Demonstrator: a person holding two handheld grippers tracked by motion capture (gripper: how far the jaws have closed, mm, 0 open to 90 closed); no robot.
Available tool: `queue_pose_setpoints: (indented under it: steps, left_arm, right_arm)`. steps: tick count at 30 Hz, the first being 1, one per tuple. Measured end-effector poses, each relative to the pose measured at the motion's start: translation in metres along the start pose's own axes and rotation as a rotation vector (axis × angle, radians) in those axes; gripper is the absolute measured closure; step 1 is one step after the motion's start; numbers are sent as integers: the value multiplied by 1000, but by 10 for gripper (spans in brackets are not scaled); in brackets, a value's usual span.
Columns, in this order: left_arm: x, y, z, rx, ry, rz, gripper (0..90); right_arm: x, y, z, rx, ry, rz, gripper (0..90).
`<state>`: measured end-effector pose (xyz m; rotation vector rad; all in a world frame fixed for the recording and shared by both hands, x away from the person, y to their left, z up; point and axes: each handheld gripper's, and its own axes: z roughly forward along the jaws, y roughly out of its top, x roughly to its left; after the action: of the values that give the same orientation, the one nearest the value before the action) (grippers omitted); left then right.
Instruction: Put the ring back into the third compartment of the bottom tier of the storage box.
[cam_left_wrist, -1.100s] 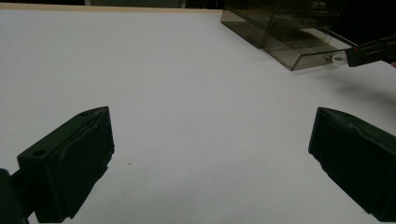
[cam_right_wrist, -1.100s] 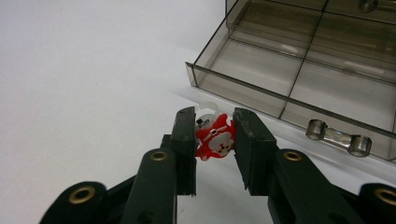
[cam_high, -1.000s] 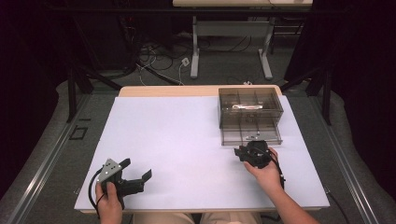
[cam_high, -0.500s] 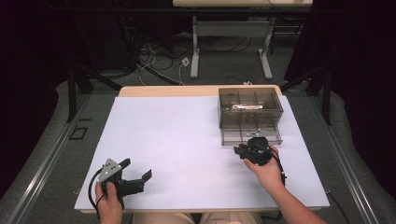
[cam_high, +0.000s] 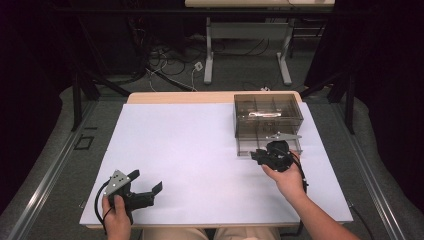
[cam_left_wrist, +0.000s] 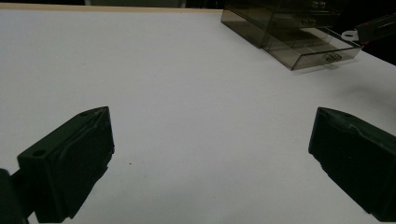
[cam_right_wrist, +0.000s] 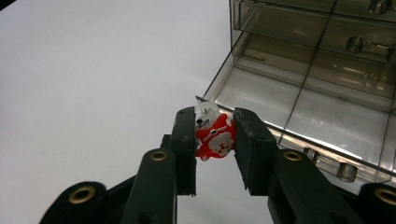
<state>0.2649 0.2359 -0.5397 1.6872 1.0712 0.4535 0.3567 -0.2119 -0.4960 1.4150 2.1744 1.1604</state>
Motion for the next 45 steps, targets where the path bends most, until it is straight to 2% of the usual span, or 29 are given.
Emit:
queue_pose_setpoints:
  steps: [10, 19, 34, 42, 45]
  left_arm:
    - [0, 0, 0, 0, 1, 0, 2]
    - [0, 0, 0, -1, 2, -1, 3]
    - [0, 0, -1, -2, 6, -6, 3]
    - [0, 0, -1, -2, 6, -6, 3]
    - [0, 0, -1, -3, 5, -7, 3]
  right_arm:
    - [-1, 8, -3, 3, -6, -10, 706]
    - [-6, 14, -5, 3, -16, 0, 706]
    - [-18, 21, -9, -8, -49, 11, 706]
    - [-26, 22, -9, -9, -72, 38, 705]
    - [-29, 23, -10, -15, -83, 31, 706]
